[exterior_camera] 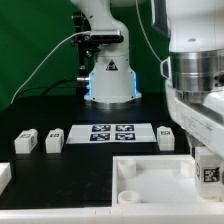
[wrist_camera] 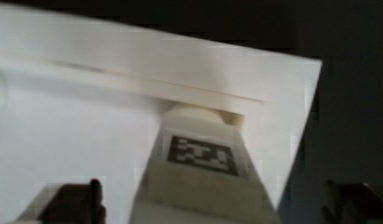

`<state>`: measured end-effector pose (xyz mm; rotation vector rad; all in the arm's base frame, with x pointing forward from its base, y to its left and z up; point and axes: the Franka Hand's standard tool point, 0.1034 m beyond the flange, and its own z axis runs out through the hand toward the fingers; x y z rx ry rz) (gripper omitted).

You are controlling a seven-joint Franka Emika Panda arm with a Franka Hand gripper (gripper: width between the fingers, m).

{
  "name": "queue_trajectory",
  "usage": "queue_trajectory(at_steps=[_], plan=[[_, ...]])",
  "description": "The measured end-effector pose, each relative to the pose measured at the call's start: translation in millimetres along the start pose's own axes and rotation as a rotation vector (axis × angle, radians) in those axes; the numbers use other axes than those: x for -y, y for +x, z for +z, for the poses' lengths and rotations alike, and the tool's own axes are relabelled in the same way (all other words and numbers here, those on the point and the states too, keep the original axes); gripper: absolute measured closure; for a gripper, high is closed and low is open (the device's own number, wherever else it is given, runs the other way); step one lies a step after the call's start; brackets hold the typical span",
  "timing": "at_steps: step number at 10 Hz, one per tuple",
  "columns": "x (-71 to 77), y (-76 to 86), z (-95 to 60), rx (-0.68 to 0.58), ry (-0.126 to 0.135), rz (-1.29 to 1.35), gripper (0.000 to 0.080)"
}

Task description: Assemble one leg

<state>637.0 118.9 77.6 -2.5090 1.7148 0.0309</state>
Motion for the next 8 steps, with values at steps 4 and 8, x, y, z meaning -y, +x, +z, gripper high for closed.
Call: queue_trajectory(at_steps=[4,8], plan=[[-0.3,-5.1,-2.6,-0.02,0.007,-0.484,0.0151],[-0.5,5.6,-3.3,-0.055,-0.047,-1.12,0.015]])
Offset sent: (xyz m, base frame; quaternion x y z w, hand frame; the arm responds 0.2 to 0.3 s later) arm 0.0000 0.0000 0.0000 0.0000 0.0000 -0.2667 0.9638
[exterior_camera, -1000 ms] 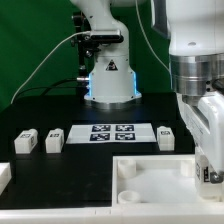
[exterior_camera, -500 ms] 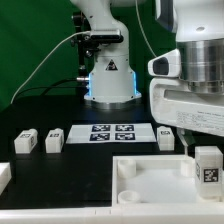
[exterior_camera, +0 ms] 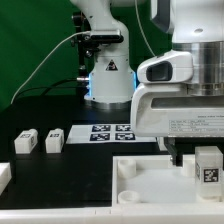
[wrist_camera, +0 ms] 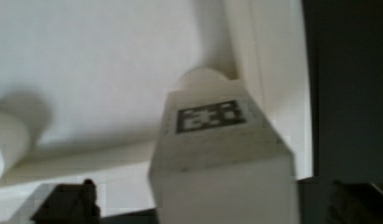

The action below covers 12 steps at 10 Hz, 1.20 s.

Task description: Assemble one leg

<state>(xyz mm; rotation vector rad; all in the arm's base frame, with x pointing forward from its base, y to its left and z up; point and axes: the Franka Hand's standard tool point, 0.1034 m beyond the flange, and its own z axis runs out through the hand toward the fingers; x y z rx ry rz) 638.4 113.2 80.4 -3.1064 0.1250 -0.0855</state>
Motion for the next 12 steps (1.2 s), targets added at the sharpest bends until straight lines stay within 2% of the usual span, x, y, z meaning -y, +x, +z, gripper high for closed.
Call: queue_trajectory(at_steps=[1,2,3,4,8,11,12], plan=[[2.0,-0.1,0.4,-0.005,0.0,-0.007,0.0178],[1.3,0.1,0.4,-0.005,-0.002,0.024,0.035],[0.7,0.3,0.4,-0.005,-0.002,0.033,0.035],[1.1,0.2,0.4,-0.005,-0.001,0.082,0.051],[-3.6,1.6,3.4,0.009,0.002,0.649,0.0508],[-6.5,-1.9,4.4,0.032,-0.024,1.252,0.0508],[-7.2,-2.9,4.6,0.04,-0.023,1.391,0.0506]])
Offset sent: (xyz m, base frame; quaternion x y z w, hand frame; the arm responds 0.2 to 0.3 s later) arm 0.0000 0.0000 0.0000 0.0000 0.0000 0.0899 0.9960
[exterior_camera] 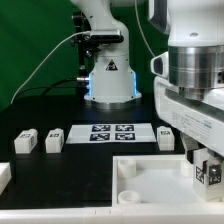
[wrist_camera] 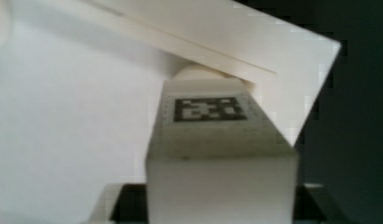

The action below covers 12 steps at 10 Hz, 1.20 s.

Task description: Assemble one leg

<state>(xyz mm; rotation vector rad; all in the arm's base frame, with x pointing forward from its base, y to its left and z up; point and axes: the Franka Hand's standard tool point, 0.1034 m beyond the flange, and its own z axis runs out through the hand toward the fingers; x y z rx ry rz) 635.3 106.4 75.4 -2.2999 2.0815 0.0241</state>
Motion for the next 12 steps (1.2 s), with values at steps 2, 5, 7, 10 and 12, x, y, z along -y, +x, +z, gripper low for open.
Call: queue_trajectory(at_steps=[2,5,7,10,12], plan=[[-2.6,2.0,0.1,0.016,0.003,0.147,0.0506],[-2.6,-0.4,1.0,0.01,0.005,0.025,0.0417],[1.9,-15.4,-0.3,-0.026,0.036,-0.382,0.0166],[2.5,-15.0,-0.6,-0.041,0.036,-0.731,0.0152],[2.6,-13.3,-0.9,-0.054,0.02,-0.975,0.0151]])
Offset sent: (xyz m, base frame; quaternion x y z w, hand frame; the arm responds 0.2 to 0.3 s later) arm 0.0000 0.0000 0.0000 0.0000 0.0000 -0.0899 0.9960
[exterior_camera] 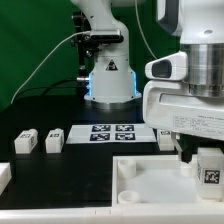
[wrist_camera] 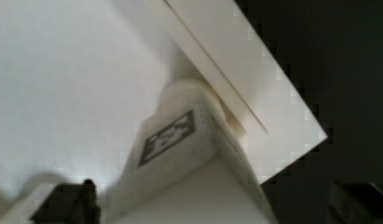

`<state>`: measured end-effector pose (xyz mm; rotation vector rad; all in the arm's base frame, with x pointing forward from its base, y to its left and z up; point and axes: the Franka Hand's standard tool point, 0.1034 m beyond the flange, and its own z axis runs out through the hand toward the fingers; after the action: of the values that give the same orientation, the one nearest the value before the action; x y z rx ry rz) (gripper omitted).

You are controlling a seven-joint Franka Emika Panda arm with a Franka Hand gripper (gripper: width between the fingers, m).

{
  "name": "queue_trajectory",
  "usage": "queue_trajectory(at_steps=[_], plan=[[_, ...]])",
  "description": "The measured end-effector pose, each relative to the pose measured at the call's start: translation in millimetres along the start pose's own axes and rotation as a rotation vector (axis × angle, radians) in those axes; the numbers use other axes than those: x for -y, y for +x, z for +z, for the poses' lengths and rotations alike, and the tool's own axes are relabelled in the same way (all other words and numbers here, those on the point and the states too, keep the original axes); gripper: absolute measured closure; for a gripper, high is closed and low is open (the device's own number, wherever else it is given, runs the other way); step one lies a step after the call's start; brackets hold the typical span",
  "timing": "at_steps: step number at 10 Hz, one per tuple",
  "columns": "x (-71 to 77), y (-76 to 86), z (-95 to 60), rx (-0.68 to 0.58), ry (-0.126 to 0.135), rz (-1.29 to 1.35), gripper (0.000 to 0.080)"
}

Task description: Assemble one leg

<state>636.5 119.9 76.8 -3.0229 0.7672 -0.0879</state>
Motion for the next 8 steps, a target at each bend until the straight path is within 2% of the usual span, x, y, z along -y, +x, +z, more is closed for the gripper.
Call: queue_trajectory(at_steps=[1,2,3,4,5,6,7,8], plan=[[0.0,4.9,-1.8,-0.011,-0.016,-0.226,0.0151],[1.2,9.5,-2.7,-0.017,-0.015,-0.331,0.0151],[3.3,8.1,-2.8,-0.017,-0.013,-0.3,0.0151],[2.8,8.2,-2.4,-0.017,-0.013,-0.27,0.0243],[2.5,8.4,-2.4,-0.017,-0.013,-0.262,0.0243],[3.1,8.0,-2.4,-0.016,-0.01,-0.17,0.0456],[1.5,9.0,-2.3,-0.018,-0.011,-0.056,0.0503],[0.7,9.4,-2.2,-0.018,-0.011,-0.007,0.0503]])
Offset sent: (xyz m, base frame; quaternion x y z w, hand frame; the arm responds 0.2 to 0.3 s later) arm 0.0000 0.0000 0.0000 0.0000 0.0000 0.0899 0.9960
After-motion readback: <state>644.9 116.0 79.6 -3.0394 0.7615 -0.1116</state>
